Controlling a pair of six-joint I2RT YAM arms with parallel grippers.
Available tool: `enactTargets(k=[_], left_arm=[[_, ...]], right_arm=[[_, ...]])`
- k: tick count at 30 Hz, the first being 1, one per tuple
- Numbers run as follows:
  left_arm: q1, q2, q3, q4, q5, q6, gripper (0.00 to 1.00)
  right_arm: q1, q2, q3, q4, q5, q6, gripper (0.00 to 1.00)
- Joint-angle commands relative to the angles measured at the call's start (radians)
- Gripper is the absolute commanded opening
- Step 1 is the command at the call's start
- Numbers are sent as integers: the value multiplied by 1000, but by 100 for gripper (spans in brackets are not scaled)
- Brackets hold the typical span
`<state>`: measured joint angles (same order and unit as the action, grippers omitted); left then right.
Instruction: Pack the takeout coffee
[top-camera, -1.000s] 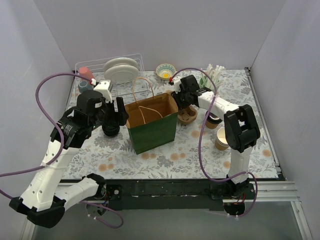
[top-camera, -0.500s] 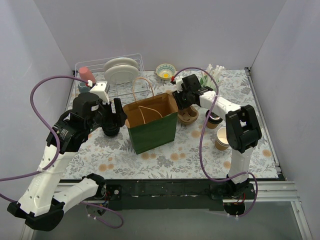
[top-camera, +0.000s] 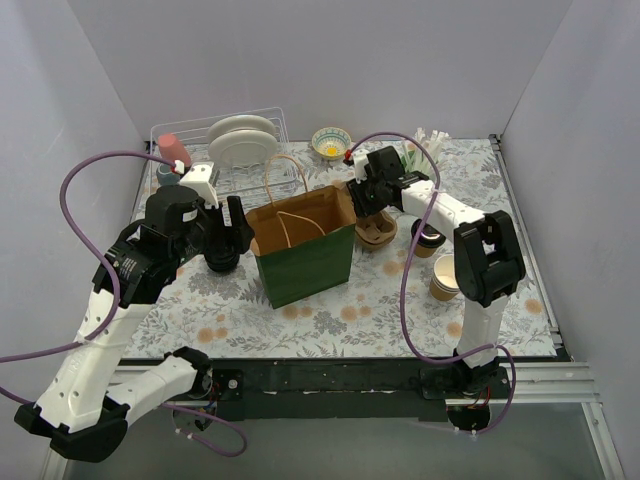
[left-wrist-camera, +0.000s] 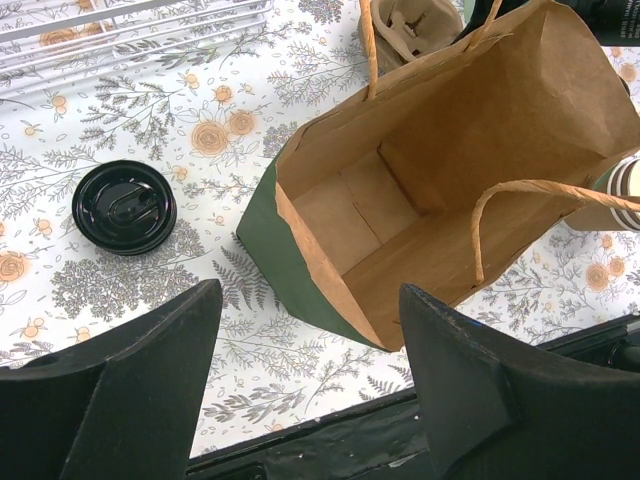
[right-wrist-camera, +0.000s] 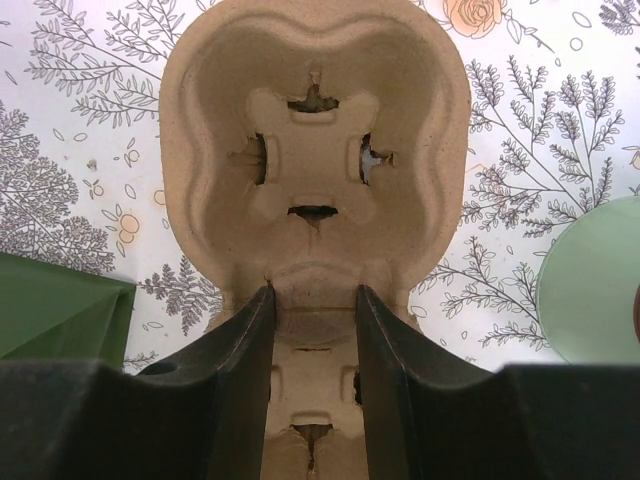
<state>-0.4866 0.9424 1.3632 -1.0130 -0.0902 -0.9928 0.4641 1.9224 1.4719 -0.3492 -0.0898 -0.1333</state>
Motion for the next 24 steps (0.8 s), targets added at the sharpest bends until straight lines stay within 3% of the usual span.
enactTargets(k=[1,14,24], left_arm=[[2,-17,-13,4,-11,-6,71],[2,-1,22,-1,-11,-30,71],[2,30,-13,1,-32,-161,64]], right_arm=[[-7,-60,41,12,-22,12,36],[-12,-105,100,-36,41,38,34],[-12,-337,212,-91,-5,43,34]])
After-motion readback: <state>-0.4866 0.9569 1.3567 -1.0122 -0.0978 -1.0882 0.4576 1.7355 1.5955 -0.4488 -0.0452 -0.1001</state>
